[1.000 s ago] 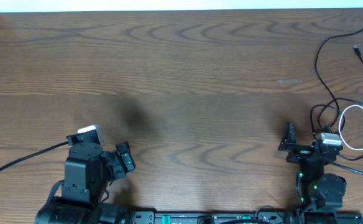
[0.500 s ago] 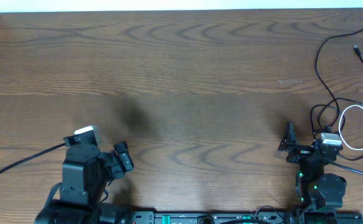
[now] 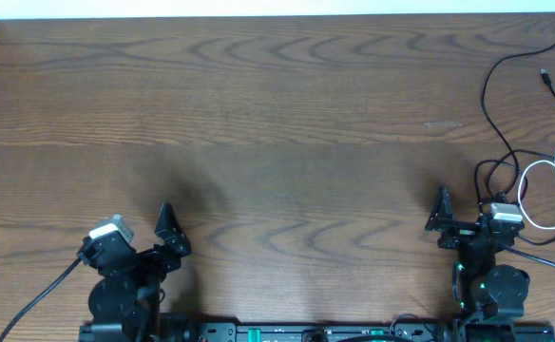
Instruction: Untangle cables
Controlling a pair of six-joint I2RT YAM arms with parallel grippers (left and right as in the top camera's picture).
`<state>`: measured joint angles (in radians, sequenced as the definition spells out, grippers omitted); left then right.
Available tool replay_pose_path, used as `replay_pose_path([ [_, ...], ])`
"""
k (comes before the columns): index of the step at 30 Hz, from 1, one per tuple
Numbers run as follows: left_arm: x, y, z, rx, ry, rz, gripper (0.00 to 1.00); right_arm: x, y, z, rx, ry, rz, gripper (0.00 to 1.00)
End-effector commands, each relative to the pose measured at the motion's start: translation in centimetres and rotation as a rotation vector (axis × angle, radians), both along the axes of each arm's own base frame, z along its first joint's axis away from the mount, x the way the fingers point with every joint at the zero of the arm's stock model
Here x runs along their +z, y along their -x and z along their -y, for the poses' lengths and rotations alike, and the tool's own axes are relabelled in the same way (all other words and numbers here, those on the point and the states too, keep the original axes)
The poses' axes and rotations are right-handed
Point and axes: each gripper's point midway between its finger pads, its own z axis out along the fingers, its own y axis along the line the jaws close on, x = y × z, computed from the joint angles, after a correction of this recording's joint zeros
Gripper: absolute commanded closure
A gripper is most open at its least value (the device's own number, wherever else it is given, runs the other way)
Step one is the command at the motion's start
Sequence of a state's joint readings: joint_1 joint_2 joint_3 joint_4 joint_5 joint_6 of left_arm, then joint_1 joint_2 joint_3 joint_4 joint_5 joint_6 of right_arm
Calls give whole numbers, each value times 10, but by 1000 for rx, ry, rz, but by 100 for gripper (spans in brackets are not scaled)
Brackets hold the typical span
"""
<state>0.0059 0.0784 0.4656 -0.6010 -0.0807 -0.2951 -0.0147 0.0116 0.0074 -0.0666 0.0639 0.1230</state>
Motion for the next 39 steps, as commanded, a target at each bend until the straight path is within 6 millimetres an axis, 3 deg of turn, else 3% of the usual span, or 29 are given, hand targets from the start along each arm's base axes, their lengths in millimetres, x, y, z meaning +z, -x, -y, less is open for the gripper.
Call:
replay_pose_path([
  [1, -1, -8, -2, -22, -116, 73, 6, 0, 0, 2, -10, -10, 2, 1],
  [9, 4, -41, -1, -16, -146, 316, 6, 0, 0, 2, -10, -10, 2, 1],
  [15, -1, -49, 8, -70, -219, 397, 6, 0, 0, 2, -10, -10, 2, 1],
  [22, -16, -51, 16, -140, -413, 335, 6, 0, 0, 2, -10, -10, 2, 1],
  [29, -74, -49, 20, -200, -350, 110, 6, 0, 0, 2, -10, -10, 2, 1],
  [39, -73, -49, 20, -197, -338, 113, 6, 0, 0, 2, -10, -10, 2, 1],
])
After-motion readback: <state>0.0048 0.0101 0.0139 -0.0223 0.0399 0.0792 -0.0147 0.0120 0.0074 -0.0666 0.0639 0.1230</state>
